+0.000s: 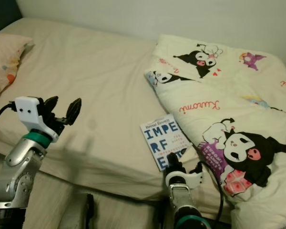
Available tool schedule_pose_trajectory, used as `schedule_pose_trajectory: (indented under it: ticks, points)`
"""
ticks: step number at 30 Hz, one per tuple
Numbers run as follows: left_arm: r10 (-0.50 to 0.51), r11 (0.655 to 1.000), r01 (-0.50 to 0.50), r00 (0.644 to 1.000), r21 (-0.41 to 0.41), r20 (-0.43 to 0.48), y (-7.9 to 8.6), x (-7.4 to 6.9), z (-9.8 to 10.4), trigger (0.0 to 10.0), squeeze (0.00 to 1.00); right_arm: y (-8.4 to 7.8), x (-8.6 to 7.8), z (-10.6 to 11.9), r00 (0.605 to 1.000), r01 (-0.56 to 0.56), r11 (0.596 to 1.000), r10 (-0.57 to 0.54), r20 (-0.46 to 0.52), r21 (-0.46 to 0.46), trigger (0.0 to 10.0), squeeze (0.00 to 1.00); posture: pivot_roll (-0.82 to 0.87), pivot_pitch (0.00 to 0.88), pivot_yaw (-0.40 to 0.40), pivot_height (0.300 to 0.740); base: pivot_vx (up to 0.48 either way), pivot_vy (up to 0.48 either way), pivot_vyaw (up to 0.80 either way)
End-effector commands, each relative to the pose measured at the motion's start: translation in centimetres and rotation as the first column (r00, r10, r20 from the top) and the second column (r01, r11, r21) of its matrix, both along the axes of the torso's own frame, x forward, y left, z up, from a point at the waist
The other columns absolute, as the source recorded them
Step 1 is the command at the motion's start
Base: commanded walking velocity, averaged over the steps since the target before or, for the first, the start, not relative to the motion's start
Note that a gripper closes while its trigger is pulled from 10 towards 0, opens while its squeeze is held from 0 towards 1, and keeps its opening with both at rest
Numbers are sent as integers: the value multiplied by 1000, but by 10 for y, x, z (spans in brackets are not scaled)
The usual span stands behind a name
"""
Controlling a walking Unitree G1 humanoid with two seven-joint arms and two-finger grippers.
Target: Clean up the room
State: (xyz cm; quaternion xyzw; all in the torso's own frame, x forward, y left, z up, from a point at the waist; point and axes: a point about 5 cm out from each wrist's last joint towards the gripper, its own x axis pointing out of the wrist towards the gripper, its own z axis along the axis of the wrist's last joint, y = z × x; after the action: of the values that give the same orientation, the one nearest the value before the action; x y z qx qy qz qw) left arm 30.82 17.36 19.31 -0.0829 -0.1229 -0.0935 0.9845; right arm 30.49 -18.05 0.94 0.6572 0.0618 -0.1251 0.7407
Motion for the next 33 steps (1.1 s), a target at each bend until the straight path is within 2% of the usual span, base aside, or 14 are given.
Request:
schedule_pose_trajectory:
  ticks: [1, 5, 9, 13, 16, 21, 23, 24, 25, 26, 28, 33]
  points:
    - [12, 1000, -12, 1000, -21, -21, 2, -1, -7, 10000, 0, 1, 0, 0, 1000, 9, 1000, -10, 12, 29, 0, 0, 218, 54, 19, 570, 0, 0, 0]
    - [16, 999, -17, 1000, -51, -17, -3, 1, -11, 10000, 0, -8, 3, 8, 996, -6, 999, 2, 86, 40, 0, 0, 194, 34, -10, 570, 0, 0, 0]
    - [16, 999, -17, 1000, -51, -17, -3, 1, -11, 10000, 0, -8, 3, 8, 996, -6, 999, 2, 86, 40, 0, 0, 194, 34, -10, 570, 0, 0, 0]
    - [36, 997, -37, 999, -70, -21, -7, 0, -15, 10000, 0, -15, 11, 20, 987, -43, 999, 37, 156, 31, 0, 0, 180, 15, -43, 570, 0, 0, 0]
    - [42, 996, -43, 999, -72, -23, -7, 0, -17, 10000, 0, -16, 12, 22, 984, -48, 998, 42, 172, 30, 0, 0, 176, 5, -47, 570, 0, 0, 0]
    - [53, 996, -55, 998, -73, -26, -5, -2, -19, 10000, 0, -15, 21, 37, 964, -85, 996, 74, 255, 29, 0, 0, 154, 0, -42, 570, 0, 0, 0]
    - [53, 996, -55, 998, -73, -26, -5, -2, -19, 10000, 0, -15, 21, 37, 964, -85, 996, 74, 255, 29, 0, 0, 154, 0, -42, 570, 0, 0, 0]
    - [57, 996, -58, 998, -74, -19, -4, -2, -18, 10000, 0, -13, 25, 45, 951, -121, 993, 118, 286, -10, 0, 0, 146, 0, -40, 570, 0, 0, 0]
    - [57, 996, -58, 998, -74, -19, -4, -2, -18, 10000, 0, -13, 25, 45, 951, -121, 993, 118, 286, -10, 0, 0, 146, 0, -40, 570, 0, 0, 0]
    - [62, 995, -63, 998, -76, -11, -3, -2, -17, 10000, 0, -11, 30, 55, 932, -151, 987, 158, 326, -49, 0, 0, 137, 0, -37, 570, 0, 0, 0]
    - [89, 993, -89, 996, -82, -12, 3, -2, -18, 10000, 0, -10, 34, 74, 894, -178, 984, 173, 414, -26, 0, 0, 124, 0, -32, 570, 0, 0, 0]
    - [101, 991, -103, 995, -90, -24, 5, -2, -22, 10000, 0, -4, 32, 81, 864, -238, 971, 210, 459, 4, 0, 0, 118, 0, -30, 570, 0, 0, 0]
